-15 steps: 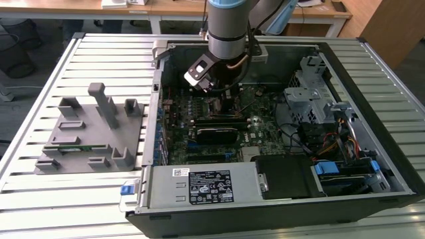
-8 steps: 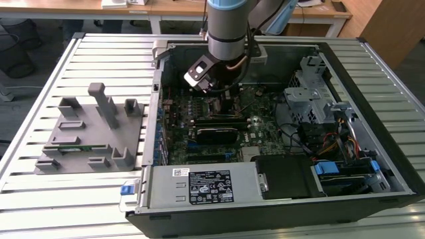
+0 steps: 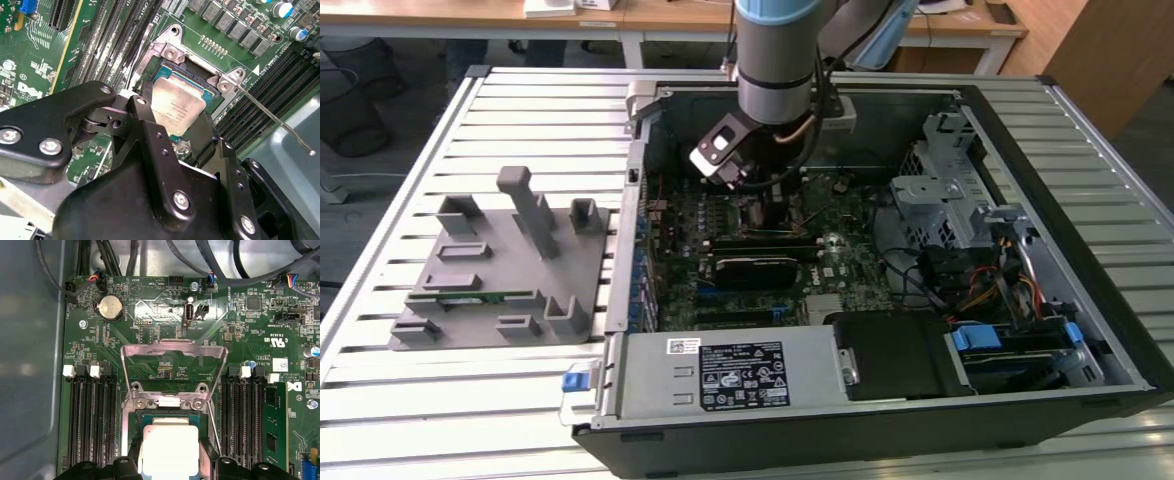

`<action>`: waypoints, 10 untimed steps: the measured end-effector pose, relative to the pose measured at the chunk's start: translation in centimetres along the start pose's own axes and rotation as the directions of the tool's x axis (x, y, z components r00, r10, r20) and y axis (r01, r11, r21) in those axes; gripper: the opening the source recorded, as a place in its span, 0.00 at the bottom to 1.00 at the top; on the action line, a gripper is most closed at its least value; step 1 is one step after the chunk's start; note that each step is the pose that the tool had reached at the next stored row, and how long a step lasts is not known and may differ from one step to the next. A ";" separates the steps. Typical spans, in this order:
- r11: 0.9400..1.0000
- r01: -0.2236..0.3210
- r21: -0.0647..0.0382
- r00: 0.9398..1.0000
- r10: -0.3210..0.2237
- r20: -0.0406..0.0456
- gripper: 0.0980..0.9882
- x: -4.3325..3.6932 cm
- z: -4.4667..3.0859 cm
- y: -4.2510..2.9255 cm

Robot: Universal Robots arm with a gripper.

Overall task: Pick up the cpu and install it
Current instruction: 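Place the cpu into insertion slot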

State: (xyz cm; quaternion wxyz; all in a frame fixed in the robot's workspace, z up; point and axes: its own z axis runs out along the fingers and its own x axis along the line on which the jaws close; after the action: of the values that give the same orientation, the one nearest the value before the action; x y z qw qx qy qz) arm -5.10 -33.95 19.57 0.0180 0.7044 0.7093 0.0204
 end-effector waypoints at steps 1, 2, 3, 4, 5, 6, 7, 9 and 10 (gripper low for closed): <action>1.000 -0.001 0.000 1.000 0.001 0.000 0.49 0.00 0.05 0.00; 1.000 -0.001 0.000 1.000 0.001 0.000 0.49 0.01 0.10 -0.01; 1.000 -0.002 0.000 1.000 0.002 0.000 0.49 0.00 0.15 -0.01; 1.000 -0.002 0.000 1.000 0.002 0.000 0.49 0.00 0.17 -0.02; 1.000 -0.002 0.000 1.000 0.002 0.001 0.49 0.00 0.18 -0.02; 1.000 -0.002 0.000 1.000 0.002 0.001 0.49 0.00 0.18 -0.02; 1.000 -0.002 0.000 1.000 0.002 0.000 0.49 0.00 0.19 -0.01; 1.000 -0.002 0.000 1.000 0.002 0.000 0.49 0.00 0.20 -0.02; 1.000 -0.002 0.000 1.000 0.002 0.000 0.49 0.00 0.20 -0.01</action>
State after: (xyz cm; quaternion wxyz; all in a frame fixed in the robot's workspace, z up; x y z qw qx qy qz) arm -5.10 -33.95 19.36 0.0180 0.7052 0.7085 0.0203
